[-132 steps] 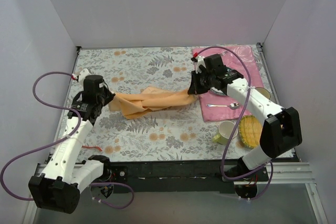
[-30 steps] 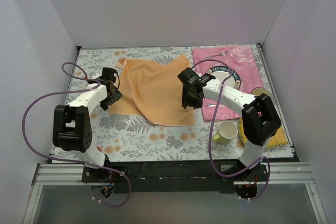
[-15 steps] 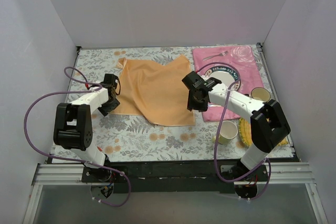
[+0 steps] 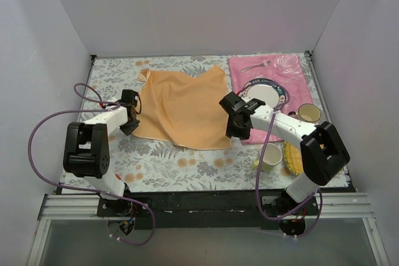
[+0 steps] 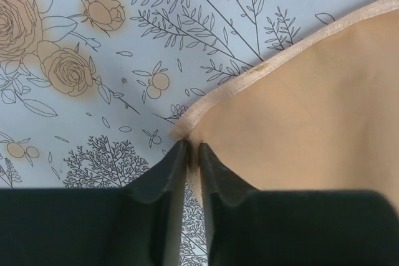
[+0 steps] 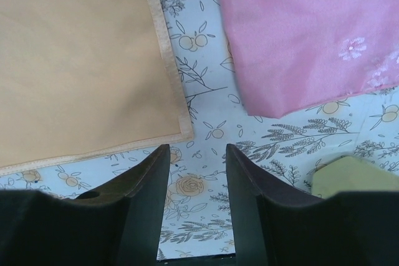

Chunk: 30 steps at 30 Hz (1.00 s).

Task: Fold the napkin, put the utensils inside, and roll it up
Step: Flatten the napkin out

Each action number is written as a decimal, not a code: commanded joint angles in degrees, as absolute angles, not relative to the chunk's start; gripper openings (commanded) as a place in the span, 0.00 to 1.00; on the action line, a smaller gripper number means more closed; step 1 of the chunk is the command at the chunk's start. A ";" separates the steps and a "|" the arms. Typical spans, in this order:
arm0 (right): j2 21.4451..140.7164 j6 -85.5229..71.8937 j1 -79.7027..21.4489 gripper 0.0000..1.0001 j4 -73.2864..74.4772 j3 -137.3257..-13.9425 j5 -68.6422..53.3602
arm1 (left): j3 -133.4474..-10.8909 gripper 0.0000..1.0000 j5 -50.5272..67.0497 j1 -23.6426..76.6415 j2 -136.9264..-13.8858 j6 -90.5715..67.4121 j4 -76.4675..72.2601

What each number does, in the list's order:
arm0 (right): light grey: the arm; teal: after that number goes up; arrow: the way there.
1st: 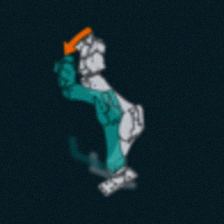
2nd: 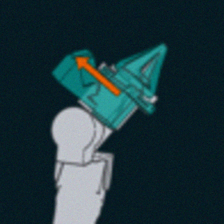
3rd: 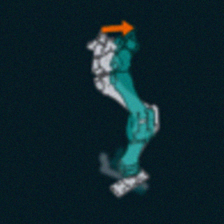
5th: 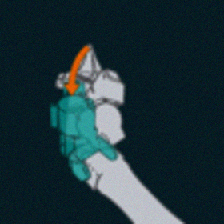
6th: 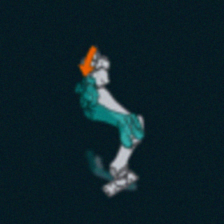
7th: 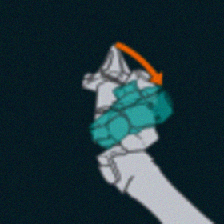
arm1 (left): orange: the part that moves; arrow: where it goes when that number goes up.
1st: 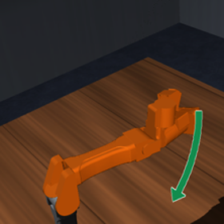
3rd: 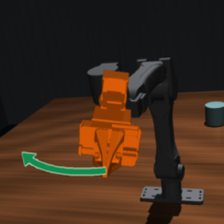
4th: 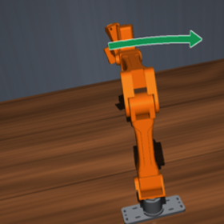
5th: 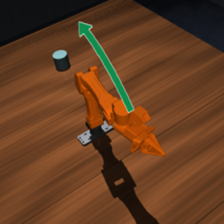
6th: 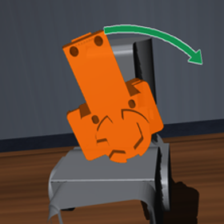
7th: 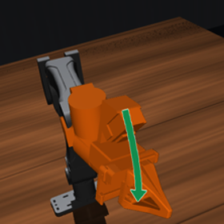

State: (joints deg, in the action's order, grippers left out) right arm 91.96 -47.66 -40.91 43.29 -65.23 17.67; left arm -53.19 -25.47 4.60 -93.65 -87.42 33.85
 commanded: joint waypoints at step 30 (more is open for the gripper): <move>97.48 -56.08 -45.97 0.50 39.29 -60.73 24.78 | -46.93 0.00 -22.68 3.52 -79.89 -84.20 32.96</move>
